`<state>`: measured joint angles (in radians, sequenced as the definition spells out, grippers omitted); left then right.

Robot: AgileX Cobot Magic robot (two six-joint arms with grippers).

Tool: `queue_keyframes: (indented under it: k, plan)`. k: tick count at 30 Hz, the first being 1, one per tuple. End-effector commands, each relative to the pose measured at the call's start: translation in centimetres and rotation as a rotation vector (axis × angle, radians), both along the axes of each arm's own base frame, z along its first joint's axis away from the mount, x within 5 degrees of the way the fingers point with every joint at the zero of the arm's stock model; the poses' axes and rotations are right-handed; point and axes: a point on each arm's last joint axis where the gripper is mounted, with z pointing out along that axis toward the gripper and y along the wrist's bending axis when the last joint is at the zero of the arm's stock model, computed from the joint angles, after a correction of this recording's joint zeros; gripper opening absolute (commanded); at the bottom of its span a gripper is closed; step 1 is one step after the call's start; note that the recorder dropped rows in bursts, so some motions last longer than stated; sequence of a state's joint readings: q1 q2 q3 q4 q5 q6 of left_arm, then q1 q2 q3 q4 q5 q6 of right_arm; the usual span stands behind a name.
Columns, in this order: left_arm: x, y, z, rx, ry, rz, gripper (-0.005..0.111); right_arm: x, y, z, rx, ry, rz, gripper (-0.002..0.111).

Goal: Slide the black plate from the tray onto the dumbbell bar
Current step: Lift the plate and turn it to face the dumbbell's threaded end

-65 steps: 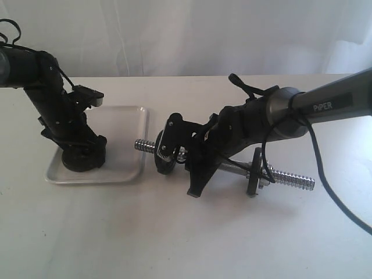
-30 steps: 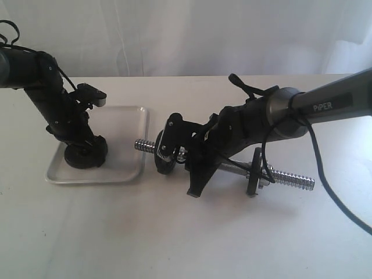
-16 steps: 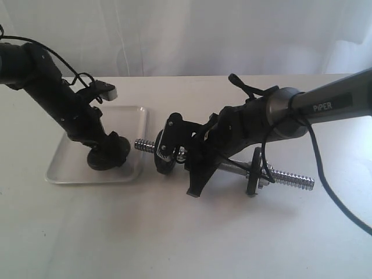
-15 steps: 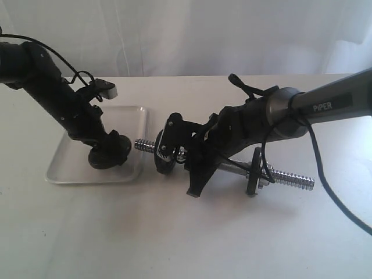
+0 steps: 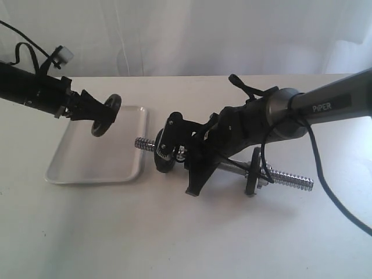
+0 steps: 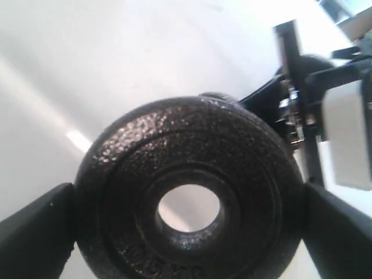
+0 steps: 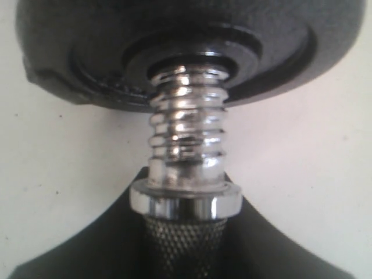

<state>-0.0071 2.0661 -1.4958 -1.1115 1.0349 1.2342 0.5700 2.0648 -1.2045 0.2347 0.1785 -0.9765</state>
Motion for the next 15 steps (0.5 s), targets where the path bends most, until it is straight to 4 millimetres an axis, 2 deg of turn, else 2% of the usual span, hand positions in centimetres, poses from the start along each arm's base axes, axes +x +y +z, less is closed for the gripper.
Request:
queue_keyframes:
  k: [1, 5, 11, 15]
  plan:
    - [-0.6, -0.4, 2.2, -0.151, -0.030, -0.048, 0.000, 0.1, 0.0, -0.8, 0.035, 0.017, -0.055, 0.000]
    - [-0.4, -0.5, 1.6, -0.164, 0.000, -0.040, 0.000, 0.2, 0.0, -0.7, 0.042, 0.013, -0.061, 0.000]
    - [0.1, -0.5, 0.2, -0.167, 0.040, -0.014, 0.000, 0.0, 0.0, 1.2, 0.081, 0.004, -0.078, 0.000]
    - [0.3, -0.8, -0.5, -0.269, 0.022, -0.075, 0.000, 0.0, 0.0, 1.3, 0.090, 0.005, -0.086, 0.000]
